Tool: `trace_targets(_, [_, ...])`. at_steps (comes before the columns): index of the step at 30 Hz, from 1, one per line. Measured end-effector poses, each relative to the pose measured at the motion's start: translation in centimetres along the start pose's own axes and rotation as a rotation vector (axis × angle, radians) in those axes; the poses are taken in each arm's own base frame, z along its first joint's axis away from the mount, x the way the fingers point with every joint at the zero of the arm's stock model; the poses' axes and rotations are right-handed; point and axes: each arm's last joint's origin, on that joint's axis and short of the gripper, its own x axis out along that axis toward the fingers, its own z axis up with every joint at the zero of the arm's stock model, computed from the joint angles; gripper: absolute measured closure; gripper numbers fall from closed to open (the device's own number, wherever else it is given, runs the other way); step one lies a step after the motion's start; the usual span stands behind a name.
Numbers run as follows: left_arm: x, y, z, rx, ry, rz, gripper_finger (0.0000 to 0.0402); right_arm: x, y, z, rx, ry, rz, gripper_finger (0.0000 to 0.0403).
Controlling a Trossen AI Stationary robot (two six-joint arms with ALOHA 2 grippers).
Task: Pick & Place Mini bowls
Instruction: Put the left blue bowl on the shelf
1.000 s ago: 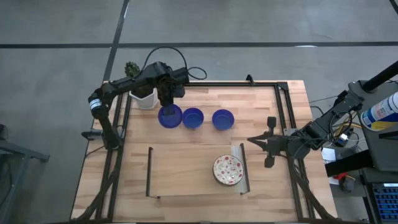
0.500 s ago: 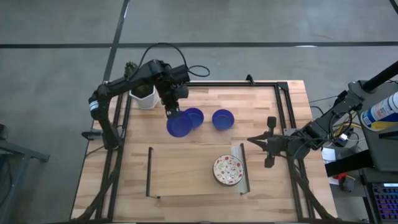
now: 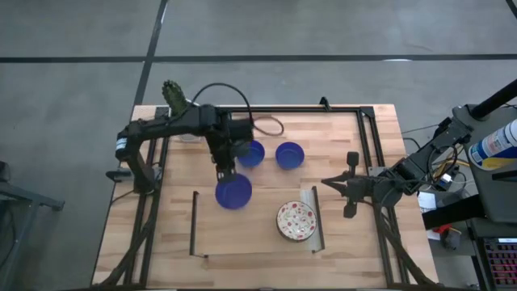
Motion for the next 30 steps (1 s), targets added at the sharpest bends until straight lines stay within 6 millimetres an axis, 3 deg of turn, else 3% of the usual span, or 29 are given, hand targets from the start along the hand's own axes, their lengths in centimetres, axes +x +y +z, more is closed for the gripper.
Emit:
trace_targets(13, [2.3, -6.1, -1.9, 0.006, 0.064, 0.038, 0.0402, 0.0, 0.0, 0.1, 0.032, -0.006, 0.002, 0.0394])
trace_targets(30, [6.7, -7.4, -2.7, -0.070, 0.233, 0.060, 0.0401, 0.0, 0.1, 0.1, 0.074, -0.007, 0.028, 0.0394])
